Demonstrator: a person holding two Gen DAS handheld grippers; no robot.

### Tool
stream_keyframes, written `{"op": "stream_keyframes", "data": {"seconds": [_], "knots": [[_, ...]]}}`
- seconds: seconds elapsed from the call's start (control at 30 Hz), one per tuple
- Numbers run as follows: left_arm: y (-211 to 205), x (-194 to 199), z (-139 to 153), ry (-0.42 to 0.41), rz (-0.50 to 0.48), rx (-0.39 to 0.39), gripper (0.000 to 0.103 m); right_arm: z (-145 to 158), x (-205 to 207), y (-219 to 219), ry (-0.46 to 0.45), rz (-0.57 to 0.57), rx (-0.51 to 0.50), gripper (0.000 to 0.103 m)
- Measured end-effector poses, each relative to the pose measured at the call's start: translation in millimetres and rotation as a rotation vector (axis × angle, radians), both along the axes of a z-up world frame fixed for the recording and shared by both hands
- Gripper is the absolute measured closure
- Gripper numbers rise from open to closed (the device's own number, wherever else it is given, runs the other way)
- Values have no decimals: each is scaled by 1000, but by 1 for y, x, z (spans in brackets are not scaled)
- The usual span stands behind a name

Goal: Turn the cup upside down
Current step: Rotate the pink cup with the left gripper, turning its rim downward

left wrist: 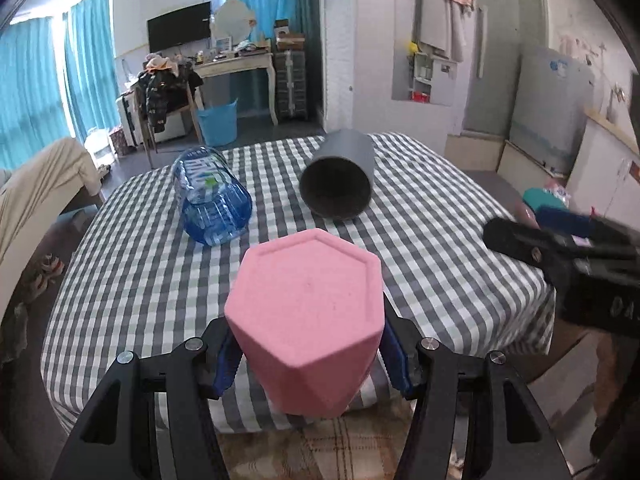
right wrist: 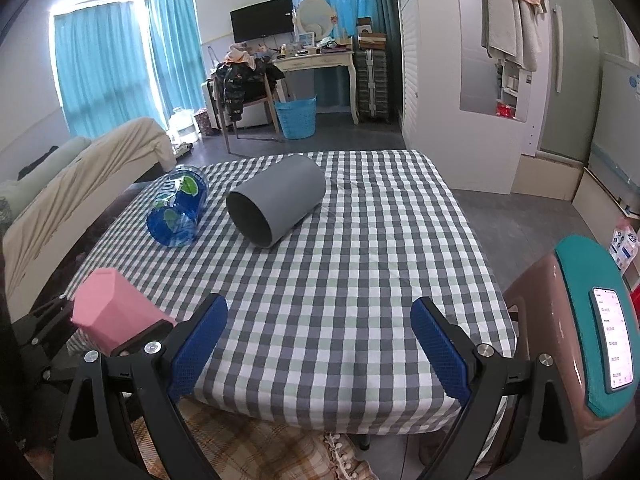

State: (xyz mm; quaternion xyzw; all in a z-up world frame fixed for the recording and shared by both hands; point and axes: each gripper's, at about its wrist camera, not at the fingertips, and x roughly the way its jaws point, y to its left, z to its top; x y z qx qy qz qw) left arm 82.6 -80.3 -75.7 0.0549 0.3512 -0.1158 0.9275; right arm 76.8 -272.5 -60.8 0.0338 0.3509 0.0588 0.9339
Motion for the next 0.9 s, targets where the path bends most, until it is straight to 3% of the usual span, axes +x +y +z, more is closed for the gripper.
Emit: {"op": "stream_keyframes", "data": {"seconds": [0.27,0.5,0.73,0.8,0.9], "knots": [[-6,35,13,-86,12,-21,43,-1,5,3,2,-8,-5,10],[-10,61,-8,-60,36,-6,43,-11,14,3,29,-8,-19,10],[-16,63,-7,-60,17,5,42,-15,21,0,41,-19,-25,10],[-15,65,-6,-49,8,-6,40,-14,22,1,38,-21,-28,10],[-14,60,2,-72,3,0,21,-9,19,-1,29,-28,-33,10]]}}
